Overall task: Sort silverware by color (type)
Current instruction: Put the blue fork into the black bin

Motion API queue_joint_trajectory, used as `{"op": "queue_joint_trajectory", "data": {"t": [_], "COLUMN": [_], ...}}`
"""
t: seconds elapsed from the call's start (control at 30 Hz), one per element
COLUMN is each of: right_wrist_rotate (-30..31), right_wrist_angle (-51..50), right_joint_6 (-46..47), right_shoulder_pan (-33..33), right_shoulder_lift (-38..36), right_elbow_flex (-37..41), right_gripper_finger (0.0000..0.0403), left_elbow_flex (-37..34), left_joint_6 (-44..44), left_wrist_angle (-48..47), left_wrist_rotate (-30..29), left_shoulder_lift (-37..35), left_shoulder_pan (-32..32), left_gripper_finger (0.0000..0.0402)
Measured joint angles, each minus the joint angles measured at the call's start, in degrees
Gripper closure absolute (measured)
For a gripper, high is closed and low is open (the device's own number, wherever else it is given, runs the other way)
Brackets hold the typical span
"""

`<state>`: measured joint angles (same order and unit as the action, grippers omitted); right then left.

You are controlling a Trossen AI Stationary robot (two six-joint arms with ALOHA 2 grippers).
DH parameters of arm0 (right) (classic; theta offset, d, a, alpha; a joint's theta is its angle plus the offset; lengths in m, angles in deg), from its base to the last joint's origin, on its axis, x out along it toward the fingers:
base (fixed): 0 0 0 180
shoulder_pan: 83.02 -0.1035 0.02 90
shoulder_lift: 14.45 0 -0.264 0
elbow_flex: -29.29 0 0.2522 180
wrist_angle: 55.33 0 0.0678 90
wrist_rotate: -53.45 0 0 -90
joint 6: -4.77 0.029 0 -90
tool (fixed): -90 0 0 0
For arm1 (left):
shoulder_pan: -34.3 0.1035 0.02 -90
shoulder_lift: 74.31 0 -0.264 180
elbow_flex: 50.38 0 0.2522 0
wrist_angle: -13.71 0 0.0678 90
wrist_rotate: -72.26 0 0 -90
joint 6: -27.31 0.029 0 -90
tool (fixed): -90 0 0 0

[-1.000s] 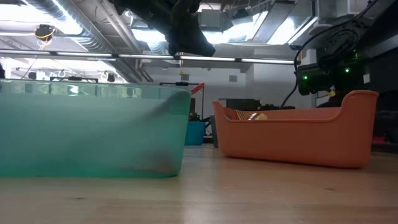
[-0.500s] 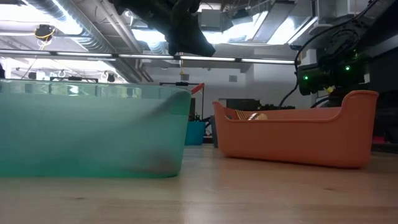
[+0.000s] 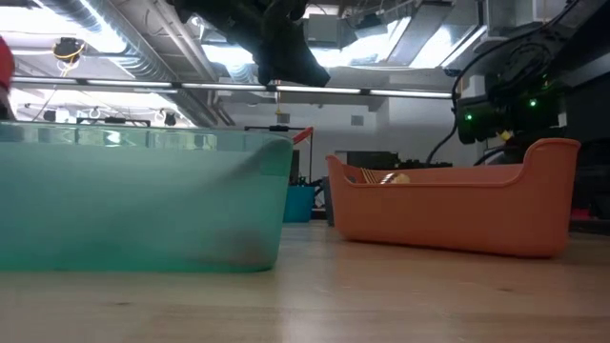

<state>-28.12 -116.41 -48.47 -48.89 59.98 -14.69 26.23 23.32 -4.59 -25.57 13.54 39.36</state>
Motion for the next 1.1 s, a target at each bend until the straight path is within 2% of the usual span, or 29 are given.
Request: {"op": "queue_joint_trajectory", "data": {"t": [0.6, 0.87, 1.1], "right_wrist_rotate": [2.5, 2.9, 3.0], "right_wrist_angle": [-0.9, -4.9, -13.5], "right_joint_6": [-4.3, -3.6, -2.2], "right_shoulder_pan": [-0.1, 0.0, 0.0], "right_shoulder_lift": [0.1, 0.2, 0.2], "right_elbow_flex": [-0.6, -5.6, -11.9], "right_gripper_finger": [0.04, 0.0403, 0.0403], "left_elbow_flex": [0.0, 0.0, 0.0], "left_joint_6": [0.0, -0.1, -0.1], "left_wrist_angle": [-0.3, -0.3, -0.2], "left_wrist_rotate": [0.0, 0.0, 0.0], "left_shoulder_lift": [0.0, 0.0, 0.0], "left_shoulder_pan": [0.0, 0.0, 0.0], "left_gripper_finger": [0.0337, 0.0337, 0.0337]}}
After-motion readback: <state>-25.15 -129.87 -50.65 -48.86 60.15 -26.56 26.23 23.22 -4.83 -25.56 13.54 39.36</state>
